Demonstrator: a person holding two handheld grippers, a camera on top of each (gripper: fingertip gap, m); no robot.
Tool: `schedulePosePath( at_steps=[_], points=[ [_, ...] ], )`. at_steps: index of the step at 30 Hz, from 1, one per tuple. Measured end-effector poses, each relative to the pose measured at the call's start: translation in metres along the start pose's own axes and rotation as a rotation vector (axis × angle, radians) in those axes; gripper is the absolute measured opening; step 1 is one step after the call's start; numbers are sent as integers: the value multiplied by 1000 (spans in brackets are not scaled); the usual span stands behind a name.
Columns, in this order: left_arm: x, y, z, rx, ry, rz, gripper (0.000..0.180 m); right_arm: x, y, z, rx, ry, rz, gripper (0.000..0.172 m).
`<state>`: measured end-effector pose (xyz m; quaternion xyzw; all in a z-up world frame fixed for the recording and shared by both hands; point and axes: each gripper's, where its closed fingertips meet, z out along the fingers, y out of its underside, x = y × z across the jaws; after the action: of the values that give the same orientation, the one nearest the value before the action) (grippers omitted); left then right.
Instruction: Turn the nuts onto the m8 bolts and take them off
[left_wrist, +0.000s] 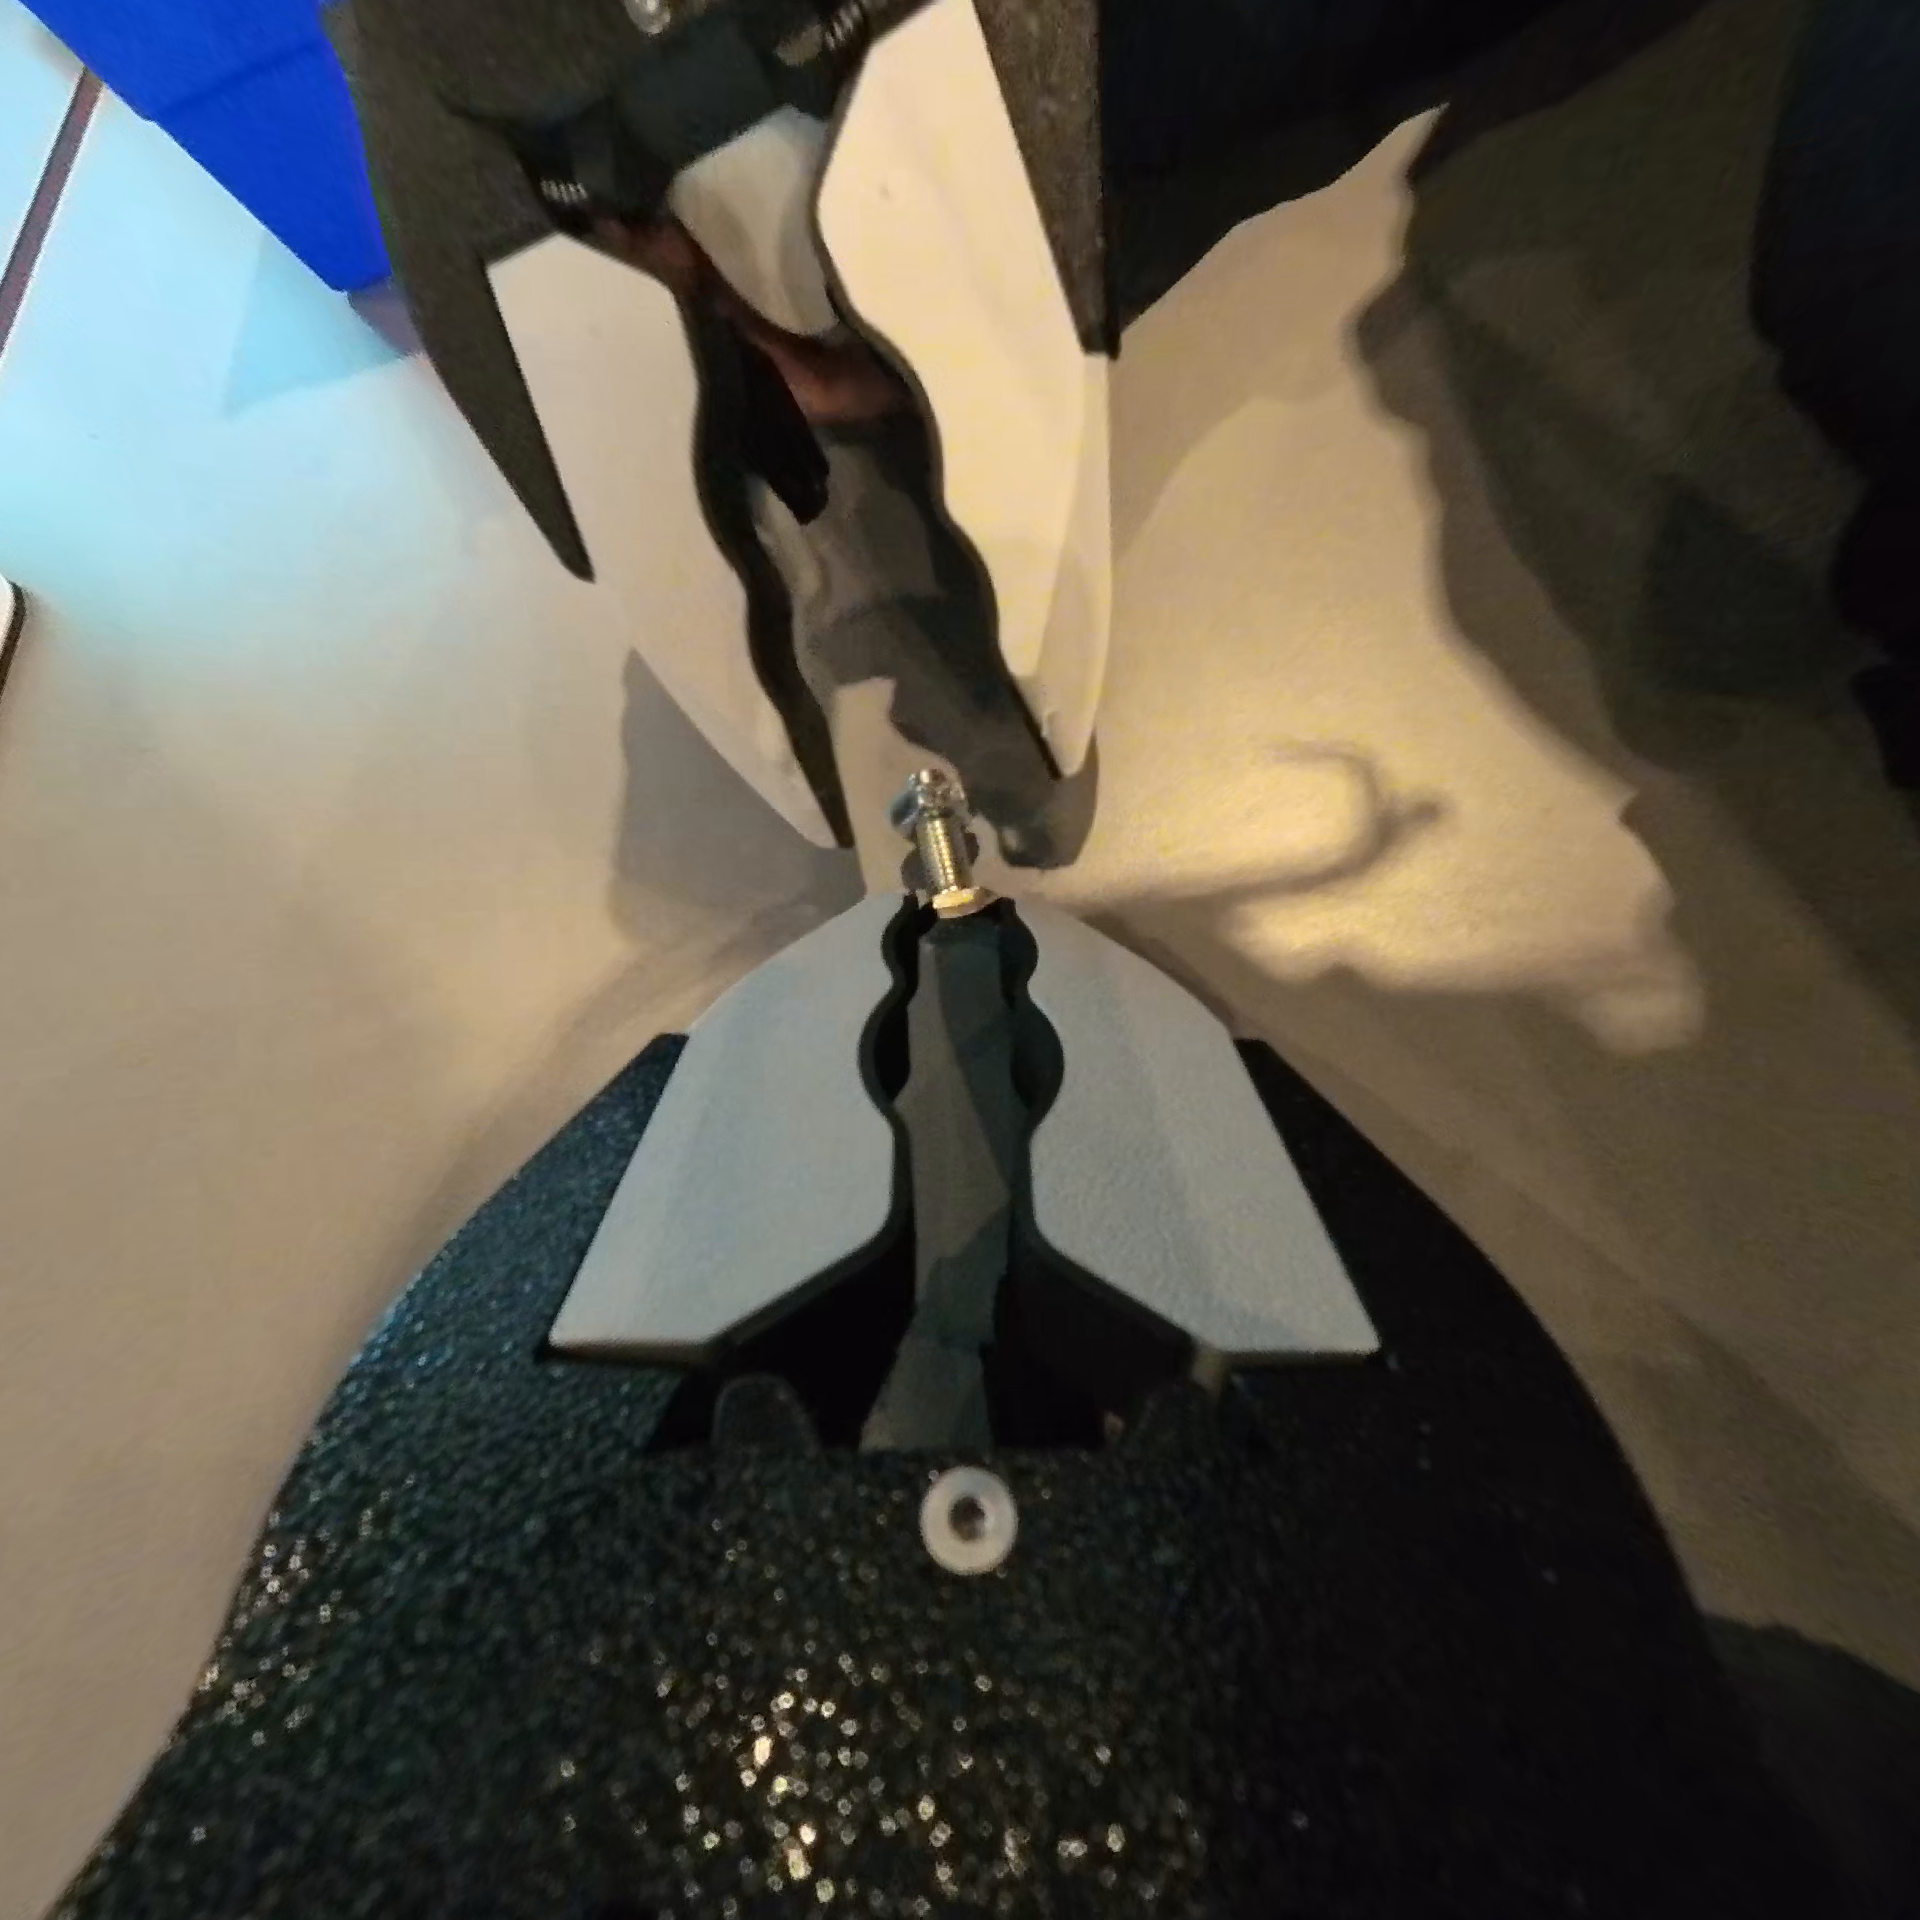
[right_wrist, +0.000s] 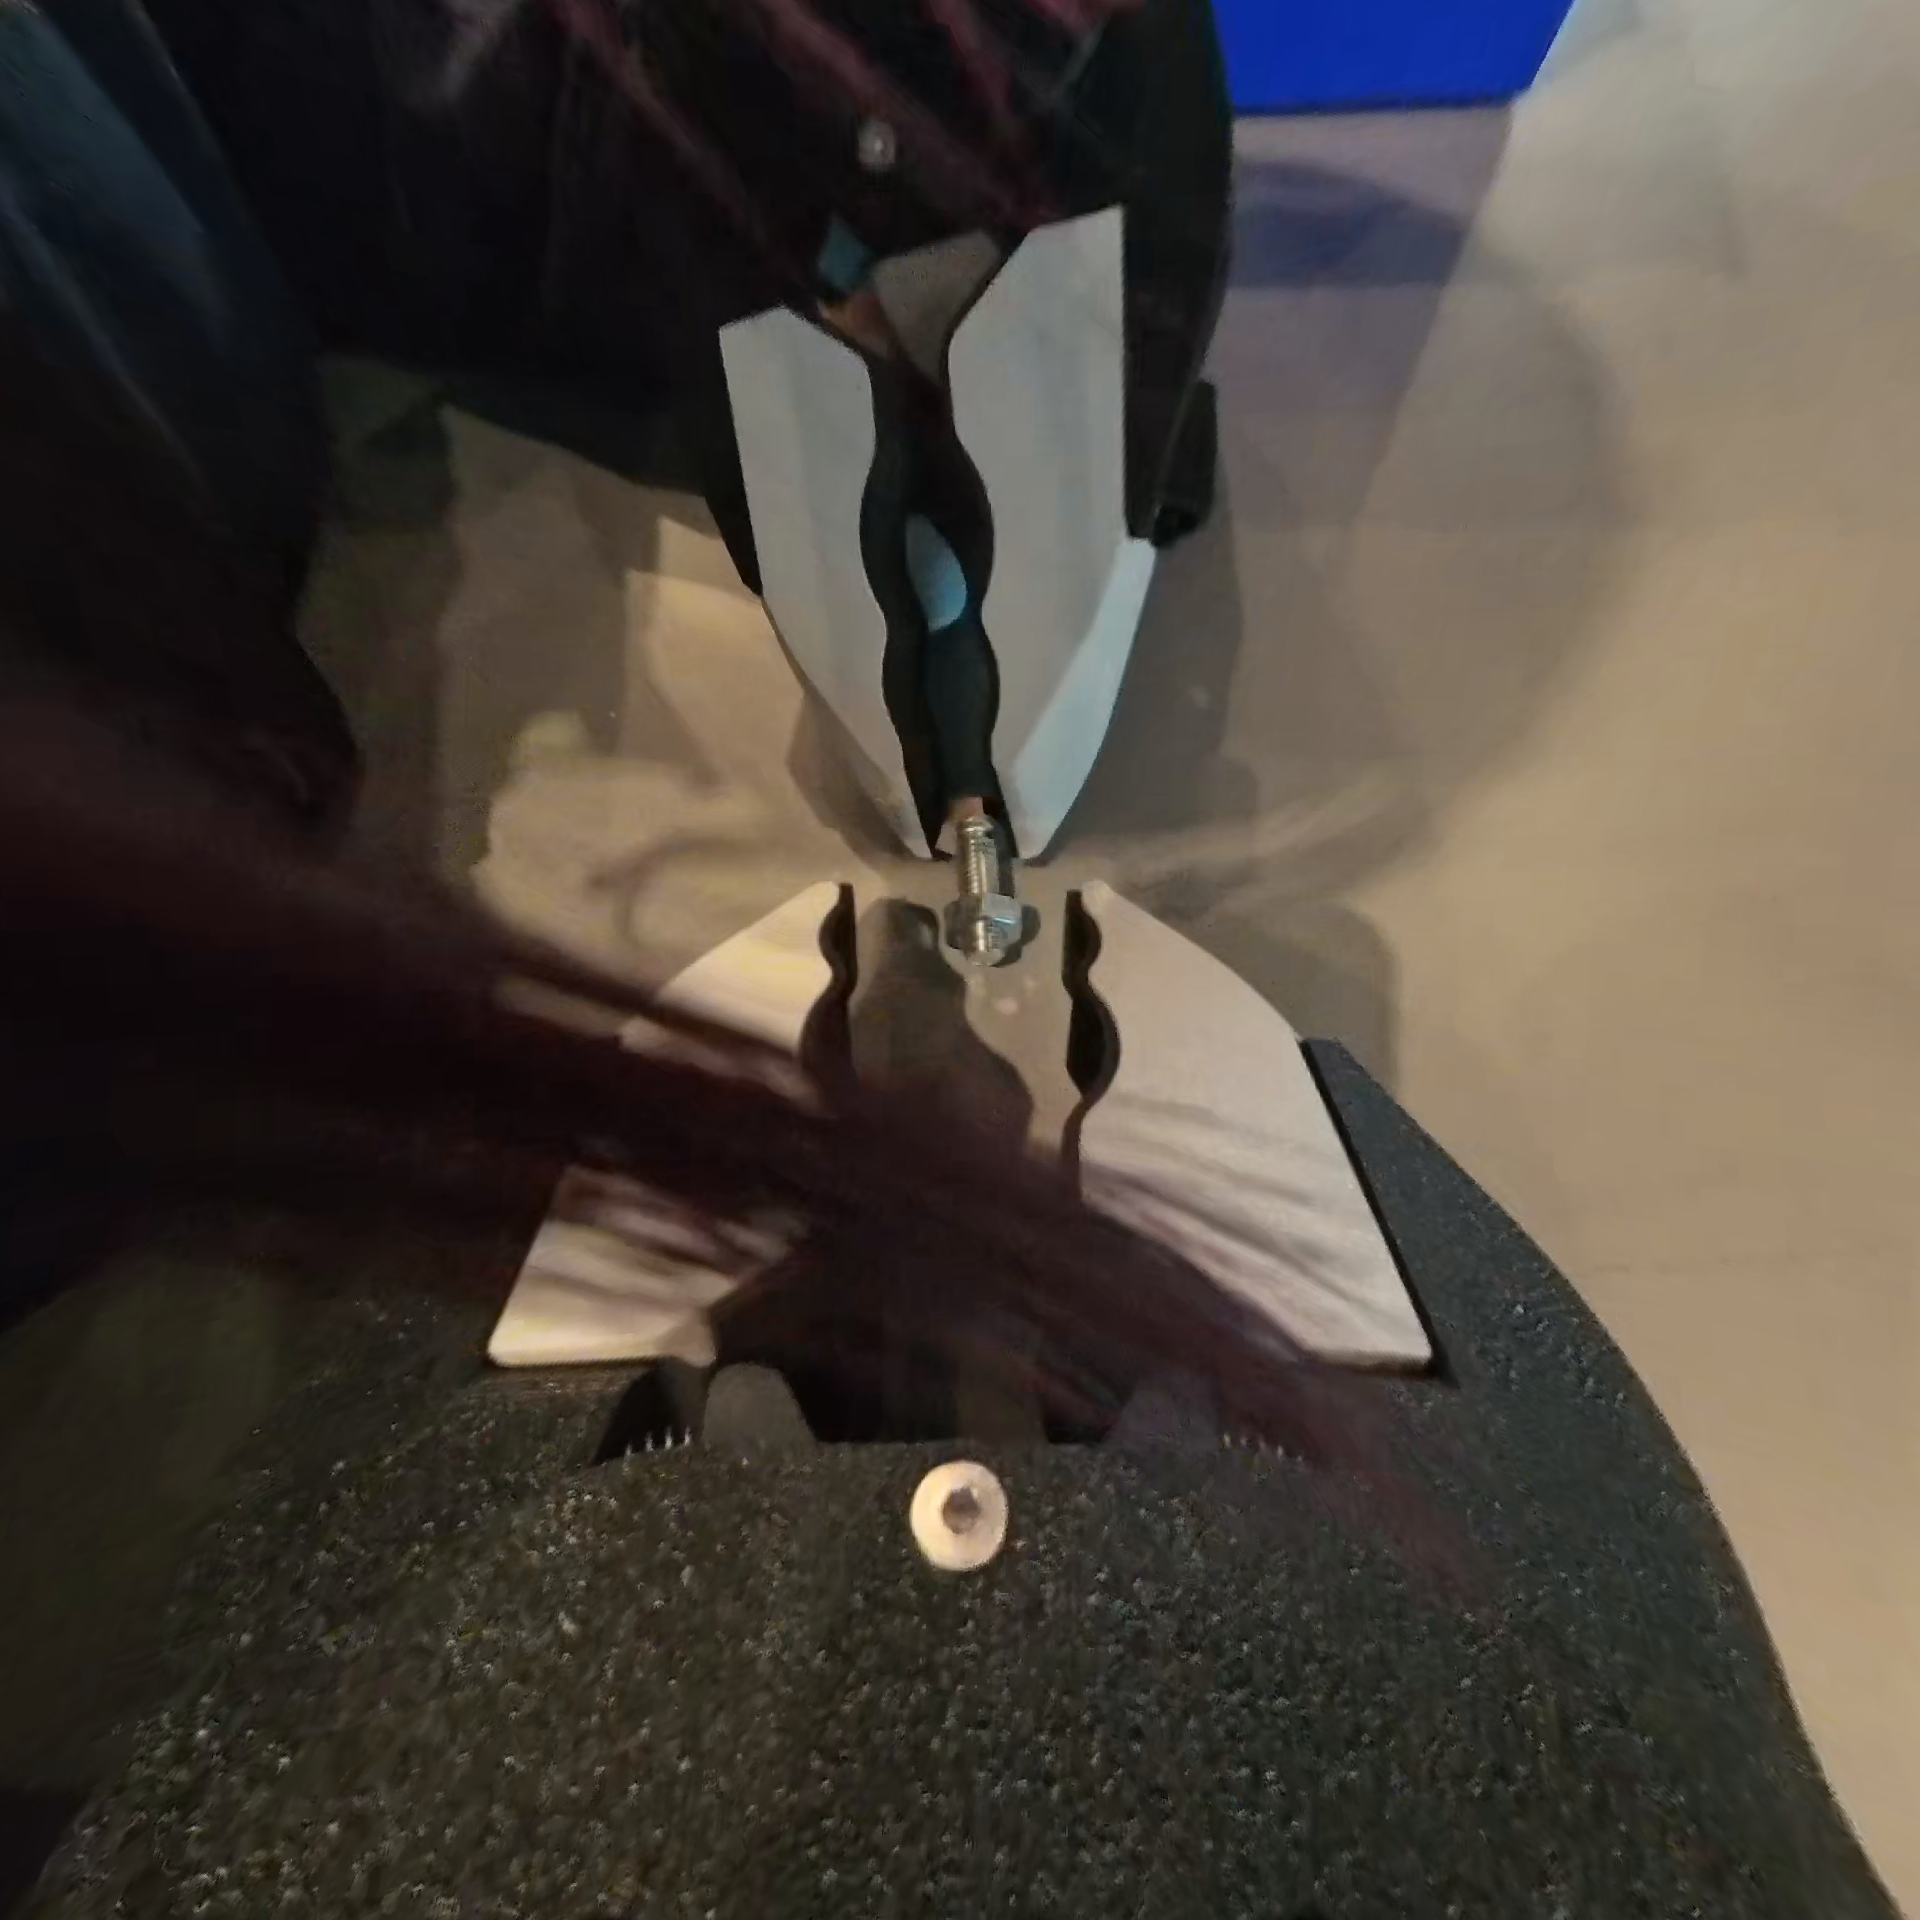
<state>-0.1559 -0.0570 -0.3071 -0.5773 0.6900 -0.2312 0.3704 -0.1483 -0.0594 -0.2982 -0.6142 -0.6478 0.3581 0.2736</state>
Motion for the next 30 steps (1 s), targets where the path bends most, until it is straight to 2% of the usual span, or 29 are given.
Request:
schedulePosePath(
  at_steps=[5,10,14,19,24,28,30],
  points=[
    [-1,0,0,-3,-3,-5,14,-4,3,3,-32,-6,-41,35],
    [-1,1,0,-5,-3,-9,14,-23,-14,-3,97,-106,-108,30],
    [-1,0,0,-4,-3,-6,14,-13,-18,-7,129,-72,-43,32],
    [-1,0,0,-3,-2,-5,14,2,-6,-2,47,9,12,33],
    [-1,0,0,-4,-2,-6,14,-4,-2,2,4,-5,-29,32],
    [-1,0,0,-4,-1,-8,14,-22,-13,-3,85,-105,-87,26],
    [-1,0,0,-4,-1,-8,14,-18,-16,-5,114,-88,-62,29]
  ],
)
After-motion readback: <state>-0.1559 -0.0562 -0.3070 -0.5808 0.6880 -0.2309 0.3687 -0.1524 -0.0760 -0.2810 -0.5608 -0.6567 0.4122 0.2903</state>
